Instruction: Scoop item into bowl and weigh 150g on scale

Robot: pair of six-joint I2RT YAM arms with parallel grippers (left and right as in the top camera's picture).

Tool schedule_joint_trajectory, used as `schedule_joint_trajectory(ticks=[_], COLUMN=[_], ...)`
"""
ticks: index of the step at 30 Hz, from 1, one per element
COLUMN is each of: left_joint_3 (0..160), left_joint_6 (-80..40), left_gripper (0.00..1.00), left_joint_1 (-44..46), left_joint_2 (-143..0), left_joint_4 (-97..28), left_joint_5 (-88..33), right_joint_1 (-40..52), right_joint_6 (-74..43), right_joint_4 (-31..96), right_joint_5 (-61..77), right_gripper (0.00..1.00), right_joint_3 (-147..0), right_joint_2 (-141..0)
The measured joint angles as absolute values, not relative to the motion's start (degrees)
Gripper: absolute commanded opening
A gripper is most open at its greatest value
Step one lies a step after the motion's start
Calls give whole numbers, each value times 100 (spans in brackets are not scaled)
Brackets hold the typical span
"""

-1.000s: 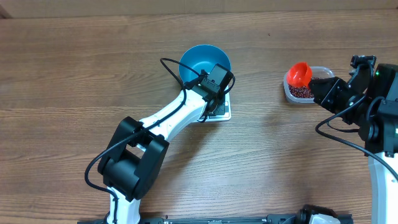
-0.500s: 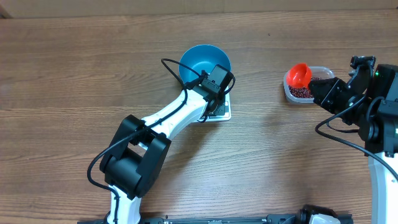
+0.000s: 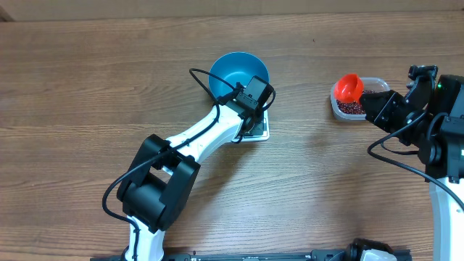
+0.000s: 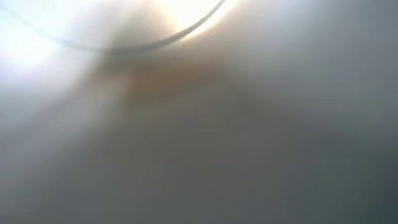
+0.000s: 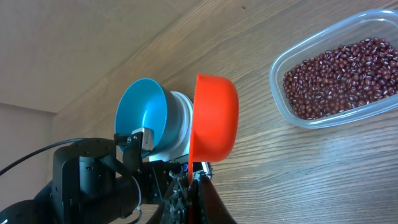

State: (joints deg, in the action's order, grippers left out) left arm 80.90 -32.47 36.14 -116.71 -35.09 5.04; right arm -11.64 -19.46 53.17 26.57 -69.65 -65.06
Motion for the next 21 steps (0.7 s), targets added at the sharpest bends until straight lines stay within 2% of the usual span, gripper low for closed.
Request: schedule_joint_trajectory(ticks=[21], left_joint_3=[8018], left_joint_6=[-3271], left_gripper=[4], left_joint_1=[3614], left_joint_2=[-11671], left_joint_4=[-3391], left_joint_5=[497], right_joint_1=[-1164], right_joint_6=[-1946], right_joint_4=[5319], right_joint_5=[2657], right_gripper=[4], right_joint_3=[-6965], right_joint_2=[-6506])
